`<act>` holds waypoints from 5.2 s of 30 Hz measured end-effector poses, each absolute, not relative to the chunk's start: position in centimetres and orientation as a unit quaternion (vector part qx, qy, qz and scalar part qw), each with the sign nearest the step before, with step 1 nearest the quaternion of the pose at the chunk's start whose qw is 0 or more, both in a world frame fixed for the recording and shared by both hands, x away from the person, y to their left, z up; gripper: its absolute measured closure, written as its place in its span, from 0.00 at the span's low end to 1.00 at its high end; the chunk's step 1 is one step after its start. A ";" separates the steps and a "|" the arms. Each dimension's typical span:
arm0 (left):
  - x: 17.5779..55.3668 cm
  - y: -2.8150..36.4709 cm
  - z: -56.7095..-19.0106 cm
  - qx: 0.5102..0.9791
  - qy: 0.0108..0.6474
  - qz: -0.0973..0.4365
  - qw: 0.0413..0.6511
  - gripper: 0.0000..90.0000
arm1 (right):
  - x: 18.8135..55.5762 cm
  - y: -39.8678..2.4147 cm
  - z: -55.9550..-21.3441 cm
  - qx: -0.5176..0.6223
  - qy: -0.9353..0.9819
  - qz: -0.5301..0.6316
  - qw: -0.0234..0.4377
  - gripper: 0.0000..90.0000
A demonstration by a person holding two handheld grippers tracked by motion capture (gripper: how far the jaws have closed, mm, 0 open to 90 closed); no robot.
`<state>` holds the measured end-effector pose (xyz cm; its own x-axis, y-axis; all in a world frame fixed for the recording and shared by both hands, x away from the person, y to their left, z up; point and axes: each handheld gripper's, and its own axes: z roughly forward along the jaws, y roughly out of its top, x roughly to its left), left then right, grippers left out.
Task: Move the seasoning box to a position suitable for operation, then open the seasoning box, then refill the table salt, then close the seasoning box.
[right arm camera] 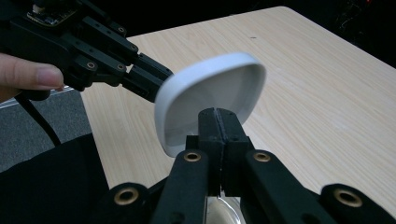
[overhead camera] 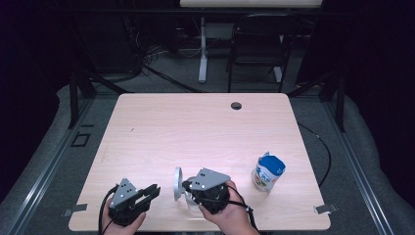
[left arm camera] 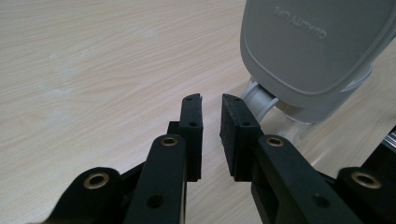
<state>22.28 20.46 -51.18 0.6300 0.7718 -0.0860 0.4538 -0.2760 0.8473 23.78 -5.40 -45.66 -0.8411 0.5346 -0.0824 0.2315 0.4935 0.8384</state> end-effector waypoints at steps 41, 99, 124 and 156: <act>23.0 21.6 -51.2 0.759 0.419 0.186 0.463 0.65 | 22.0 -15.1 -50.1 0.306 0.813 0.455 0.197 0.57; 24.1 22.9 -51.2 0.742 0.444 0.192 0.464 0.57 | 21.8 -22.4 -52.1 0.391 0.801 0.413 0.186 0.61; 24.2 23.3 -51.3 0.737 0.451 0.192 0.465 0.57 | 22.2 -26.7 -52.4 0.444 0.782 0.403 0.170 0.63; 23.9 23.9 -51.5 0.730 0.461 0.195 0.465 0.57 | 23.7 -26.3 -54.5 0.467 0.766 0.379 0.228 0.47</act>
<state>23.89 23.91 -51.49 0.4989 0.8545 -0.1446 0.4925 -0.1422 0.8586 23.67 -26.33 -54.51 -0.4603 0.8878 0.0042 0.5421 0.2773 0.7932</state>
